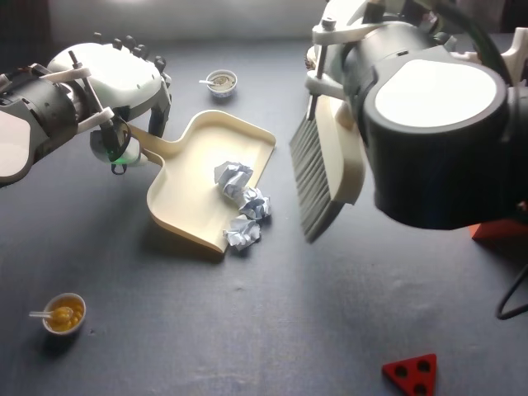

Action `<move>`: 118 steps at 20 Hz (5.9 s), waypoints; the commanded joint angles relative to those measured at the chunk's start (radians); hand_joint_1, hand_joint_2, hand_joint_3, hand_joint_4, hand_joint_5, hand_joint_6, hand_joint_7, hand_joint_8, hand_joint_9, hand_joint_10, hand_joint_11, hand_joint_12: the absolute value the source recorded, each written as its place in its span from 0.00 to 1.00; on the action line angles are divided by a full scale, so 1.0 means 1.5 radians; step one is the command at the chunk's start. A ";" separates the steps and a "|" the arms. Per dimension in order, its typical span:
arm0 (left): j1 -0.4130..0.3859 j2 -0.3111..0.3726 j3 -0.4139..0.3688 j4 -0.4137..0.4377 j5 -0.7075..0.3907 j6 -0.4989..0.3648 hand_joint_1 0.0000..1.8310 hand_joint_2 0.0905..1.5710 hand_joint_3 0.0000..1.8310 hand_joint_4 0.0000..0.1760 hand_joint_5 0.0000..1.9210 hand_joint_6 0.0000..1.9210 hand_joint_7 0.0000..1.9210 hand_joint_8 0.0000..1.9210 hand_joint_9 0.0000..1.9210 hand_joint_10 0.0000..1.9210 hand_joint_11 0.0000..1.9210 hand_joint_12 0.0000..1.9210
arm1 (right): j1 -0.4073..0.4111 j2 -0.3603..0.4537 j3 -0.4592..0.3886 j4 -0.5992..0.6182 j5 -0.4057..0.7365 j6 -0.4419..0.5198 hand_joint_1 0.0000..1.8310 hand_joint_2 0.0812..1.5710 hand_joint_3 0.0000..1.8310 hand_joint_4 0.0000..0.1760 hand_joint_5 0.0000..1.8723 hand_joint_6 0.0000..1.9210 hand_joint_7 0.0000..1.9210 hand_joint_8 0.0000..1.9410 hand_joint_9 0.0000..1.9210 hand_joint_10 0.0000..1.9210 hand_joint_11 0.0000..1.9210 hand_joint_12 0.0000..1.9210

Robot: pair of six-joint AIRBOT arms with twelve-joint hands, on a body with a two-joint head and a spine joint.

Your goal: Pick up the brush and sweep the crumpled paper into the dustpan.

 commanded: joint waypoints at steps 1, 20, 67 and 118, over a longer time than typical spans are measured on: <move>-0.006 0.005 -0.001 0.021 0.061 0.002 0.62 0.68 0.00 0.00 0.53 0.47 0.18 0.00 0.12 0.00 0.07 0.17 | 0.011 -0.002 0.003 -0.081 -0.035 -0.003 0.89 0.72 0.00 1.00 0.58 1.00 0.63 1.00 0.65 1.00 0.62 1.00; -0.008 0.002 -0.001 0.021 0.061 0.002 0.62 0.68 0.00 0.00 0.54 0.47 0.17 0.00 0.11 0.00 0.03 0.20 | -0.003 -0.074 0.026 -0.103 -0.131 -0.076 0.88 0.72 0.00 1.00 0.59 1.00 0.64 1.00 0.65 1.00 0.62 1.00; -0.007 -0.002 -0.003 0.020 0.060 0.001 0.62 0.67 0.00 0.00 0.55 0.44 0.19 0.00 0.13 0.00 0.04 0.26 | -0.073 -0.259 0.263 -0.169 -0.136 -0.045 0.91 0.71 0.00 1.00 0.57 1.00 0.59 1.00 0.61 1.00 0.59 1.00; -0.010 0.006 -0.015 0.015 0.060 0.002 0.63 0.68 0.00 0.00 0.54 0.46 0.17 0.00 0.10 0.00 0.00 0.27 | -0.052 -0.254 0.223 -0.085 -0.245 -0.132 0.89 0.72 0.00 1.00 0.58 1.00 0.61 1.00 0.62 1.00 0.58 1.00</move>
